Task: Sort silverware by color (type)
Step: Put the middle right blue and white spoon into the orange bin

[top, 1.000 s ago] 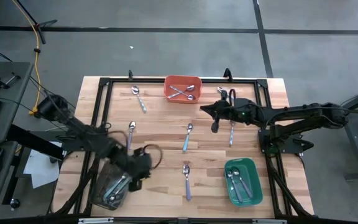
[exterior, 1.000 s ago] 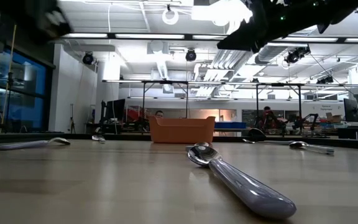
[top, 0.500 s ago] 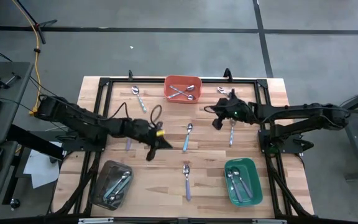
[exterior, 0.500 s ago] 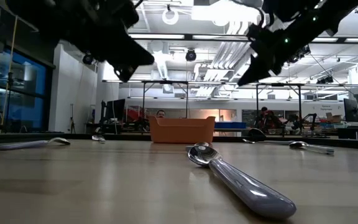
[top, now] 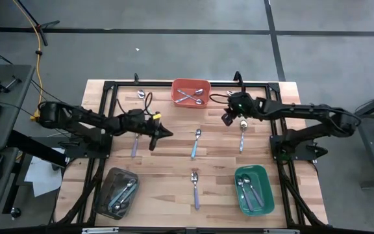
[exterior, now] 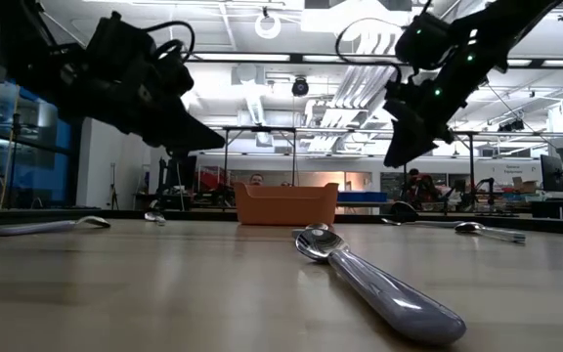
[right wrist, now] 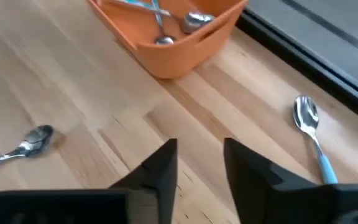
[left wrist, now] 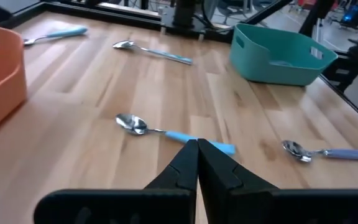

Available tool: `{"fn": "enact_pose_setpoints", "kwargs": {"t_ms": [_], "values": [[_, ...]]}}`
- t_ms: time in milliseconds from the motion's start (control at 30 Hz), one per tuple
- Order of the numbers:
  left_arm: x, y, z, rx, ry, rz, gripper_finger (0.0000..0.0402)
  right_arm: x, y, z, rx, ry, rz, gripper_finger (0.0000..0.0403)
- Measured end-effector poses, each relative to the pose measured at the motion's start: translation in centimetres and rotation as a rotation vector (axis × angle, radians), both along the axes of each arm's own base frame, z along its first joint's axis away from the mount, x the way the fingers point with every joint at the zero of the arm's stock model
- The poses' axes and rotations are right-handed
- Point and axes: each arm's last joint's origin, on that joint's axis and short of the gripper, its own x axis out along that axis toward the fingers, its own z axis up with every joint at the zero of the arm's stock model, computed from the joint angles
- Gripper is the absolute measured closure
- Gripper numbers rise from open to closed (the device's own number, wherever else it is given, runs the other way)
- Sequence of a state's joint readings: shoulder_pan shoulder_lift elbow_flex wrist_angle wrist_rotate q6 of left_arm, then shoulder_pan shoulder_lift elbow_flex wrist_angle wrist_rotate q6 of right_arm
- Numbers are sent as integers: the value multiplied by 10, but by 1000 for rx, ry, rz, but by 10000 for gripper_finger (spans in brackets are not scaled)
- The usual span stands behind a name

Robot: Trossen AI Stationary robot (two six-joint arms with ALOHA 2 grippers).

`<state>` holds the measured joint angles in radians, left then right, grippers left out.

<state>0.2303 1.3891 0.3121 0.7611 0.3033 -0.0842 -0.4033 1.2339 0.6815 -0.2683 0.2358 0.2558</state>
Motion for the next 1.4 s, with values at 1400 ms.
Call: {"fn": "enact_pose_setpoints", "kwargs": {"t_ms": [1400], "values": [[3,-10,4,-28,-32,59,401,-10,39,-33,367,406,-334,240]]}}
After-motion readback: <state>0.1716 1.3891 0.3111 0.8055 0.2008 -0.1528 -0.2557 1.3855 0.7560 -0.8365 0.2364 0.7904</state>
